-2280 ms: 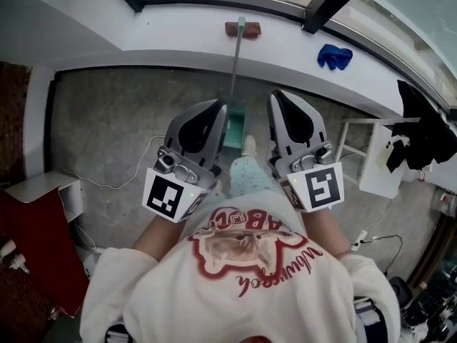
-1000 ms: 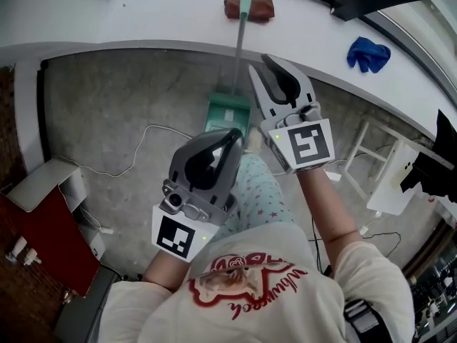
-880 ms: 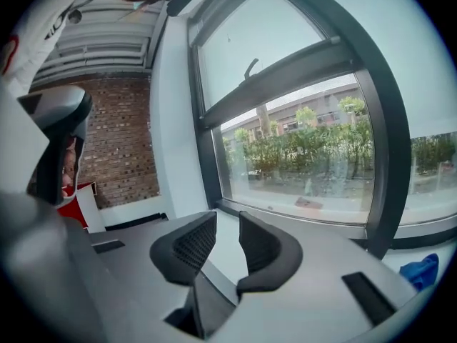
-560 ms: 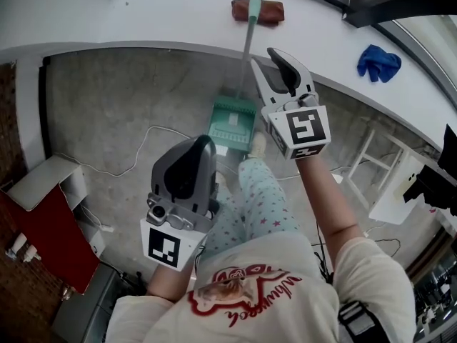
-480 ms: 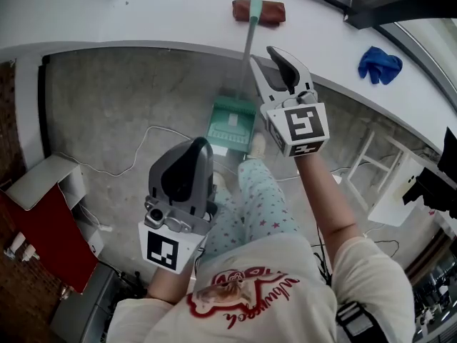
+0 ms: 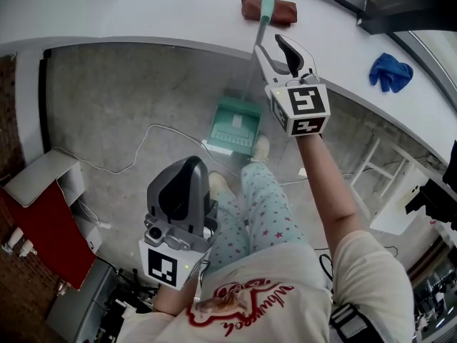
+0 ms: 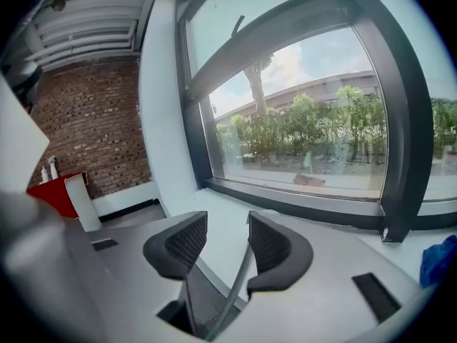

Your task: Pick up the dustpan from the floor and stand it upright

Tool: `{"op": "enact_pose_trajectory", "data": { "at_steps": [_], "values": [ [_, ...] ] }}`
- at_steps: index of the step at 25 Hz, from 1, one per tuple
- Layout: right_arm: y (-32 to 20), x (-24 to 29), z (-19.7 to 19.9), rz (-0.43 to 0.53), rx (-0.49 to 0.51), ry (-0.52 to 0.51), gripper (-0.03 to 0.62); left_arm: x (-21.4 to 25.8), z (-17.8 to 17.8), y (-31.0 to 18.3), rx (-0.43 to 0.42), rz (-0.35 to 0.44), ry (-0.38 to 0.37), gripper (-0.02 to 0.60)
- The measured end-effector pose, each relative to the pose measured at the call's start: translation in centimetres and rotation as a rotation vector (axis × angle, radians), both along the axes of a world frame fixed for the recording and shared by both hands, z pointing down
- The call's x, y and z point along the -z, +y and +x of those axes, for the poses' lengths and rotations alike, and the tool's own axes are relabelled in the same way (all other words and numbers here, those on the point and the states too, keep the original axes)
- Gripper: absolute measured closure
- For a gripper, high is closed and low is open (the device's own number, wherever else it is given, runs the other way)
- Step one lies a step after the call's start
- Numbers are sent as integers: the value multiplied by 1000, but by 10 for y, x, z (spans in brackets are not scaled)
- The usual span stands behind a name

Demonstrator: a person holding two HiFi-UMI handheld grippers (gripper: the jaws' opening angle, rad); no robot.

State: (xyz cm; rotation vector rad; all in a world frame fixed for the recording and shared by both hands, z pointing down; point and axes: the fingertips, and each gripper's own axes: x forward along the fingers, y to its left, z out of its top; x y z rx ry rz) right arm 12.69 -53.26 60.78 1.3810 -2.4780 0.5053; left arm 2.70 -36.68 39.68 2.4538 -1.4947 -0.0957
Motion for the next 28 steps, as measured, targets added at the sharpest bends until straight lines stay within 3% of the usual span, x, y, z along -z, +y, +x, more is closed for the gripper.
{"op": "enact_pose_trajectory", "data": {
  "at_steps": [11,20,28],
  "values": [
    [-33,-61,6,-61,-39,-1,379,-10,-8,3,31,-32,-15,562],
    [-43,-97,4,-144,-60,-91,376,-17,-9,7,23,-45,0,562],
    [-49,-124,-1,-183,-9,-81,376,-31,-18,8,45,-90,-13,563]
  ]
}}
